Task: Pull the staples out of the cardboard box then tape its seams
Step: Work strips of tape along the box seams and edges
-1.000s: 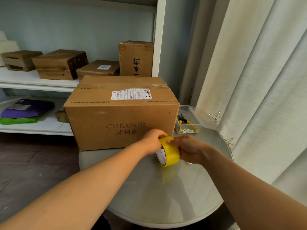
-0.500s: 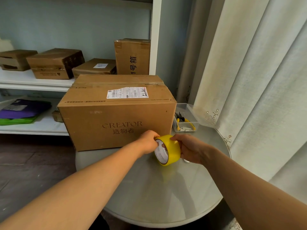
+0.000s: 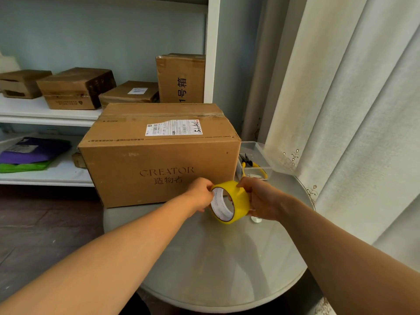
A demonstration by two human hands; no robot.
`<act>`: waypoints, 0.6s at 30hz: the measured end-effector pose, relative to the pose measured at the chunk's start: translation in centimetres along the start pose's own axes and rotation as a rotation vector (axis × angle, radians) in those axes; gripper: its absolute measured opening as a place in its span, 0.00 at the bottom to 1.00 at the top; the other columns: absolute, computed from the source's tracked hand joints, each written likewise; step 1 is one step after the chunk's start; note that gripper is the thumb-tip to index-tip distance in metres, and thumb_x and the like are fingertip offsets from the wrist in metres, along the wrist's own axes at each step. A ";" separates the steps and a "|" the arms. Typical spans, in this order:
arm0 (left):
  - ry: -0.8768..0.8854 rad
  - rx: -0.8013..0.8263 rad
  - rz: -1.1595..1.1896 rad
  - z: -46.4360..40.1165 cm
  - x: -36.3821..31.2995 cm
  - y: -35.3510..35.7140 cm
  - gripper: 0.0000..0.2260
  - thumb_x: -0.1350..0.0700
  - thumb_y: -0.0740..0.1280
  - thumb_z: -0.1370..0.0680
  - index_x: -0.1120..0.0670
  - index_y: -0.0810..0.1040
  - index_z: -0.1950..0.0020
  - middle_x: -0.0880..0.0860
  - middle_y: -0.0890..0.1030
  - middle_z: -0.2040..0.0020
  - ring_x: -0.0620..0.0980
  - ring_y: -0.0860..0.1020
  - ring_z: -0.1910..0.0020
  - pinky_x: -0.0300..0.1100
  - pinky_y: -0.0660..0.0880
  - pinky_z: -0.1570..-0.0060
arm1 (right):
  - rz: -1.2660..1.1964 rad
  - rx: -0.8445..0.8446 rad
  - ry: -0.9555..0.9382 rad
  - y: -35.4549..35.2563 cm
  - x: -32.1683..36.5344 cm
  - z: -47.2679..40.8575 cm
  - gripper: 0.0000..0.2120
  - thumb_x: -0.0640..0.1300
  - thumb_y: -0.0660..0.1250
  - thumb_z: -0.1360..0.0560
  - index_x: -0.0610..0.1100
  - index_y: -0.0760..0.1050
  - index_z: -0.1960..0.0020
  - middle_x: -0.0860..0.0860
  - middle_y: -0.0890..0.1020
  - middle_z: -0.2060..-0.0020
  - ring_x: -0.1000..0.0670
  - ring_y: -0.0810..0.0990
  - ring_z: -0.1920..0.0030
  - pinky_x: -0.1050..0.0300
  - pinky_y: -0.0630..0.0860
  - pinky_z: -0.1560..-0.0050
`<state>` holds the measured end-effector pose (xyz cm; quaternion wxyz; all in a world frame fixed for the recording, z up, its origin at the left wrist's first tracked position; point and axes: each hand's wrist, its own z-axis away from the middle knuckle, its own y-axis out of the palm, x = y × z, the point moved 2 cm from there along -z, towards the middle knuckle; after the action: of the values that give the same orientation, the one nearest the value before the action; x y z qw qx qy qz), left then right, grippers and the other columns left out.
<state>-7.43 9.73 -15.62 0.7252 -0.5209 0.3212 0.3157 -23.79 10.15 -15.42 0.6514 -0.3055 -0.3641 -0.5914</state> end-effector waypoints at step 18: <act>0.112 0.019 -0.123 -0.4 1.0 0.1 0.13 0.66 0.60 0.22 0.60 0.78 0.40 0.59 0.79 0.45 0.52 0.75 0.48 0.41 0.71 0.53 | -0.025 0.252 0.005 1.5 -1.0 1.1 0.10 0.41 0.58 0.20 0.40 0.75 0.44 0.45 0.84 0.55 0.47 0.82 0.54 0.53 0.77 0.48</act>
<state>-6.98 9.44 -16.53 0.7291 -0.5495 0.3314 0.2378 -22.43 11.76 -15.61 0.6780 -0.2150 -0.4378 -0.5499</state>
